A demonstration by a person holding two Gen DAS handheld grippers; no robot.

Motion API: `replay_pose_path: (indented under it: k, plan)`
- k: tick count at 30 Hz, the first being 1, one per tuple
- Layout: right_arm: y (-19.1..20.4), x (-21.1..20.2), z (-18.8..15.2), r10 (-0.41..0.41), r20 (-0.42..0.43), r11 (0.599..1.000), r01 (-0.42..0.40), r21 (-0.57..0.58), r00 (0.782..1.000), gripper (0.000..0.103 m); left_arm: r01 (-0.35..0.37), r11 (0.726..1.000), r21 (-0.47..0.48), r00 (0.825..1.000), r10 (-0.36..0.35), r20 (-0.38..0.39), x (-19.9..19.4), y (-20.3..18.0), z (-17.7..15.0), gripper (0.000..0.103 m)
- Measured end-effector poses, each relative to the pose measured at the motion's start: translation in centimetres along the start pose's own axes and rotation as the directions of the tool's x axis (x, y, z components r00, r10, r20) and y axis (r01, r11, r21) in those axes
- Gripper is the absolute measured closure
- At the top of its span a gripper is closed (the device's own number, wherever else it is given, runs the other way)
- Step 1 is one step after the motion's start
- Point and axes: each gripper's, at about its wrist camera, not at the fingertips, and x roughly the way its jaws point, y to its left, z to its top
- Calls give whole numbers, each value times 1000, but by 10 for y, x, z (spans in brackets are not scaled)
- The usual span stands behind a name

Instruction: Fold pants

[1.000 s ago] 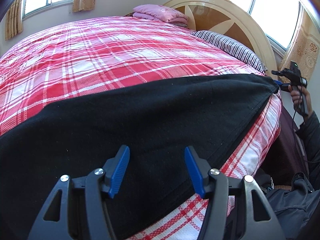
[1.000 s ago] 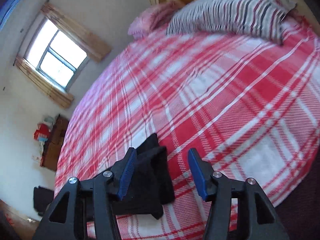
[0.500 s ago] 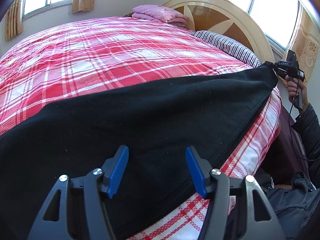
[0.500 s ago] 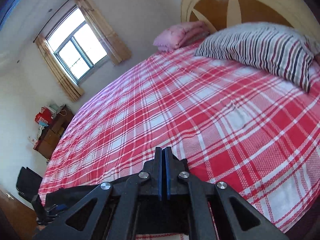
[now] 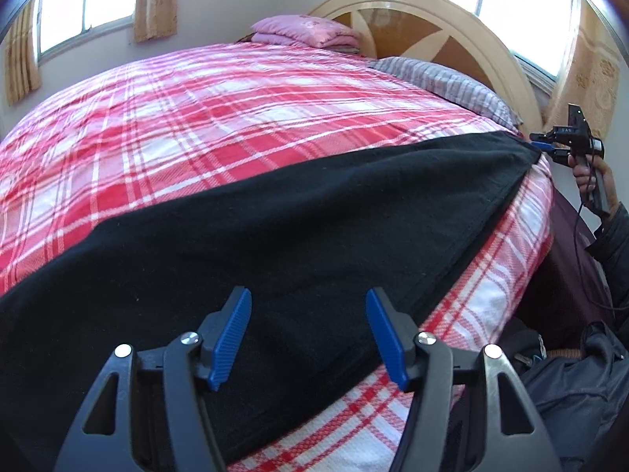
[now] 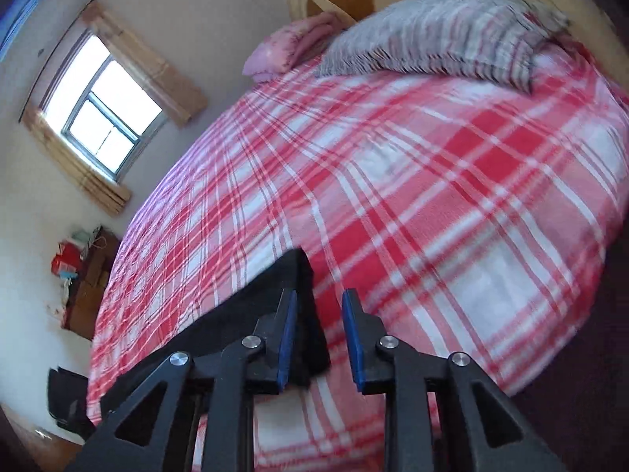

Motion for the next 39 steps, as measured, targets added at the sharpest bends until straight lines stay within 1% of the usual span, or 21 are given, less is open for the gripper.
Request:
replay_pose_path:
  k: [1, 5, 7, 10, 14, 16, 17, 19, 20, 21, 23, 24, 26, 27, 29, 31, 32, 33, 34, 36, 39]
  plan:
    - [-4, -3, -5, 3, -27, 1000, -2, 28, 1000, 78, 6, 1000, 7, 1000, -6, -3, 0, -2, 0, 39]
    - [-14, -3, -25, 104, -126, 986, -86, 141, 987, 78, -3, 1000, -1, 1000, 3, -26, 9, 2, -1, 39]
    - [-11, -1, -30, 123, -148, 981, -98, 165, 981, 78, 2, 1000, -19, 1000, -2, -26, 12, 5, -2, 39]
    - [-1, 3, -33, 116, -160, 982, -89, 165, 980, 78, 10, 1000, -30, 1000, -10, -21, 10, 7, -2, 39]
    - [8, 20, -33, 177, -190, 970, -138, 202, 966, 76, 12, 999, -31, 1000, -13, -17, 10, 8, -4, 39]
    - [13, 29, -33, 150, -189, 972, -109, 208, 971, 76, 12, 999, -30, 1000, -12, -16, 10, 8, -4, 39]
    - [11, 33, -32, 124, -181, 972, -83, 218, 976, 76, 11, 1000, -28, 1000, -11, -16, 10, 8, -4, 39]
    - [12, 36, -27, 119, -164, 972, -81, 222, 979, 78, 11, 1000, -24, 1000, -12, -18, 10, 7, -4, 39]
    - [16, 35, -22, 94, -142, 978, -65, 196, 985, 94, 14, 1000, -21, 1000, -14, -18, 11, 7, -4, 38]
    - [29, 32, -14, 59, -109, 989, -43, 138, 992, 98, 18, 1000, -22, 1000, -19, -17, 11, 7, -4, 36]
    - [49, 24, -1, 67, -62, 995, -62, 72, 996, 98, 20, 1000, -23, 1000, -20, -14, 11, 7, -4, 36]
    - [66, 18, 8, 86, -19, 996, -86, 19, 996, 98, 20, 1000, -22, 1000, -20, -13, 11, 6, -4, 35]
    - [94, 2, 23, 132, 83, 988, -124, -92, 988, 98, 17, 1000, -18, 1000, -18, -7, 11, 6, -5, 35]
    - [108, -8, 28, 170, 145, 975, -145, -166, 975, 98, 17, 1000, -17, 1000, -17, -4, 11, 6, -6, 35]
    - [117, -17, 29, 228, 196, 956, -181, -232, 954, 98, 16, 1000, -18, 1000, -16, 1, 11, 6, -7, 35]
    - [112, -13, 25, 280, 182, 947, -240, -215, 943, 98, 18, 1000, -24, 1000, -18, 5, 10, 6, -8, 35]
    - [106, -12, 20, 290, 173, 943, -251, -218, 941, 98, 19, 1000, -24, 1000, -19, 8, 10, 6, -9, 35]
    - [94, -8, 11, 284, 158, 945, -248, -214, 946, 98, 19, 1000, -20, 1000, -19, 11, 10, 6, -9, 35]
    - [79, -2, 2, 241, 141, 959, -213, -188, 960, 98, 19, 1000, -16, 1000, -19, 13, 10, 6, -10, 34]
    - [57, 9, -14, 187, 101, 976, -172, -136, 977, 98, 16, 1000, -9, 1000, -16, 13, 10, 5, -10, 34]
    - [14, 21, -34, 152, 37, 988, -150, -46, 988, 98, 21, 1000, -7, 1000, -21, 10, 11, 5, -9, 31]
